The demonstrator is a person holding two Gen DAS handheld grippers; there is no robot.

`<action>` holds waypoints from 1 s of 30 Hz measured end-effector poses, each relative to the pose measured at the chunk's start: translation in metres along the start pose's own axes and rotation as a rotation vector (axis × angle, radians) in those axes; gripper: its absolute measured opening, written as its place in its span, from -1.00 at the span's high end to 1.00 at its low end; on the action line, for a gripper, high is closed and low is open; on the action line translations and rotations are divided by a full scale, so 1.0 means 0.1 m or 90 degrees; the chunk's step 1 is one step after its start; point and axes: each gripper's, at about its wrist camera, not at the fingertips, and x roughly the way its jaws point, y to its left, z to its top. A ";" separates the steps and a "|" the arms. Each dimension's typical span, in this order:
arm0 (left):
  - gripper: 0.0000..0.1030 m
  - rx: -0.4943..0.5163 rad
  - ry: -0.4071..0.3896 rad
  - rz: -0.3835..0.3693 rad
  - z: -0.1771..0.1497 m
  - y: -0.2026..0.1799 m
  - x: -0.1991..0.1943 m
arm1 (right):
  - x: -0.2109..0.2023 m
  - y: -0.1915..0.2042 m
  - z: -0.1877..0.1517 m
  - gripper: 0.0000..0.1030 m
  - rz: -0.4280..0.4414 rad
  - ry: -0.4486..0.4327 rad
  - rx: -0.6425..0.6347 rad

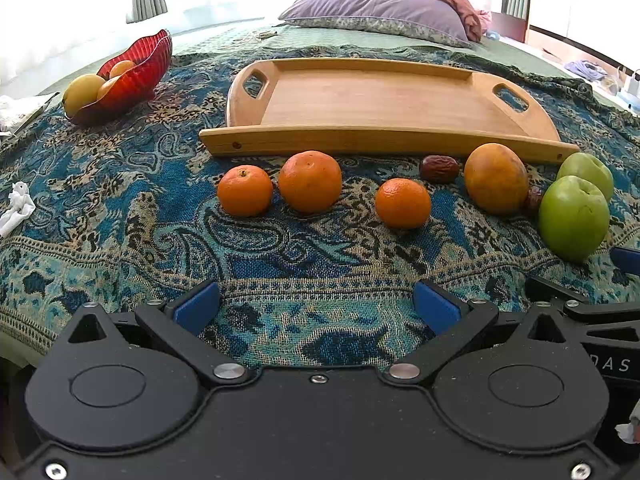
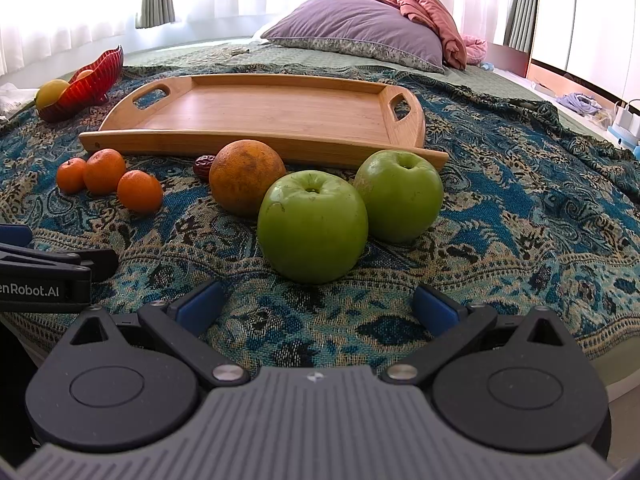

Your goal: Organize fruits

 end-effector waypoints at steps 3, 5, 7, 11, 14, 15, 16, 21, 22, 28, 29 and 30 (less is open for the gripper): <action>-1.00 0.000 0.001 0.000 0.02 -0.02 -0.01 | 0.00 0.00 0.00 -1.00 0.000 0.000 0.000; -1.00 0.001 0.001 0.000 0.02 -0.02 -0.01 | 0.00 0.00 0.00 -1.00 0.000 0.000 0.000; -1.00 0.001 0.002 0.000 0.02 -0.02 -0.01 | 0.00 0.00 0.00 -1.00 0.000 0.000 0.000; -1.00 0.001 0.001 0.001 0.02 -0.02 -0.01 | 0.00 0.00 0.00 -1.00 -0.001 0.000 -0.001; -1.00 0.000 0.002 0.000 0.02 -0.02 0.00 | 0.00 0.00 0.00 -1.00 -0.001 0.000 -0.001; -1.00 0.001 0.002 0.000 0.02 -0.02 -0.01 | 0.00 0.00 0.00 -1.00 -0.001 0.000 -0.001; -1.00 0.001 0.002 0.001 0.02 -0.02 -0.01 | 0.00 0.00 0.00 -1.00 -0.001 0.000 -0.001; -1.00 0.002 0.002 0.001 0.02 -0.02 0.00 | -0.01 0.00 -0.01 -1.00 -0.001 -0.001 -0.001; -1.00 0.002 0.002 0.001 0.02 -0.02 0.00 | -0.01 0.00 -0.01 -1.00 -0.001 -0.001 -0.001; -1.00 0.004 -0.008 0.005 0.01 -0.03 -0.01 | -0.01 0.00 0.00 -1.00 0.000 -0.008 0.000; -1.00 0.005 -0.013 0.006 0.00 -0.04 -0.02 | -0.02 -0.01 -0.01 -1.00 0.002 -0.013 0.002; -1.00 0.005 -0.014 0.006 -0.01 -0.04 -0.02 | -0.02 -0.02 -0.01 -1.00 0.004 -0.017 0.004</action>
